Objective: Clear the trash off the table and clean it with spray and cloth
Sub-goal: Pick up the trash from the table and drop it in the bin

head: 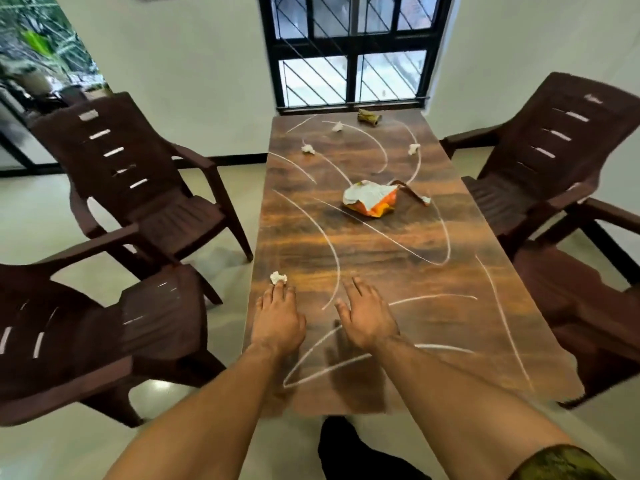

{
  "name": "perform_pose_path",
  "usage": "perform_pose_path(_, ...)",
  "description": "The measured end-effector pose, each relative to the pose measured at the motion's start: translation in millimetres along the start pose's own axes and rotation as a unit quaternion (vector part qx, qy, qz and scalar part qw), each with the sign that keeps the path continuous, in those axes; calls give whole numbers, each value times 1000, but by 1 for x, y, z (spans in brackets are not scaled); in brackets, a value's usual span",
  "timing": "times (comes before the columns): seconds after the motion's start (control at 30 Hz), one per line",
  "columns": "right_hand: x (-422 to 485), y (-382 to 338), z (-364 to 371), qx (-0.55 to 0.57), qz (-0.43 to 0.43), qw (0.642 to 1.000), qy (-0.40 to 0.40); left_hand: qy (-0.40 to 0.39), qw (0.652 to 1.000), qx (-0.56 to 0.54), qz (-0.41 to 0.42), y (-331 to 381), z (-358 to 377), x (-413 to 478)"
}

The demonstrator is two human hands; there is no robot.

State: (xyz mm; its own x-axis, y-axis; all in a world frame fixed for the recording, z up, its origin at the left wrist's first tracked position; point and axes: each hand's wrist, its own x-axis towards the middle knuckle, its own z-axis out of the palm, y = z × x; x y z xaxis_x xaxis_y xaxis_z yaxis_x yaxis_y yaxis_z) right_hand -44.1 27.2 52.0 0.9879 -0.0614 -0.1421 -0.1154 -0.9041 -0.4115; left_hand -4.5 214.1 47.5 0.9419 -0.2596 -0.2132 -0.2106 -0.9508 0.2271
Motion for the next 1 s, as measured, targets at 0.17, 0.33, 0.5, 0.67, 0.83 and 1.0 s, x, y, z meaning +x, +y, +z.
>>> perform_pose_path(0.17, 67, 6, -3, 13, 23, 999, -24, -64, 997, -15, -38, -17, 9, 63)
perform_pose_path(0.33, 111, 22, 0, -3, 43, 998, -47, -99, 992, -10, -76, -33, 15, 108)
perform_pose_path(0.5, 141, 39, 5, 4, 62, 996, -66, -111, 990, 14, -90, -46, 20, 139)
perform_pose_path(0.67, 173, 55, 4, 7, 87, 994, -66, -124, 990, 32, -59, -40, 22, 164)
perform_pose_path(0.83, 215, 72, -9, -10, 85, 996, -36, -83, 996, 26, 10, -14, 12, 203)
perform_pose_path(1.0, 268, 92, -31, -114, 64, 991, 16, 2, 997, -27, 66, 36, -7, 257)
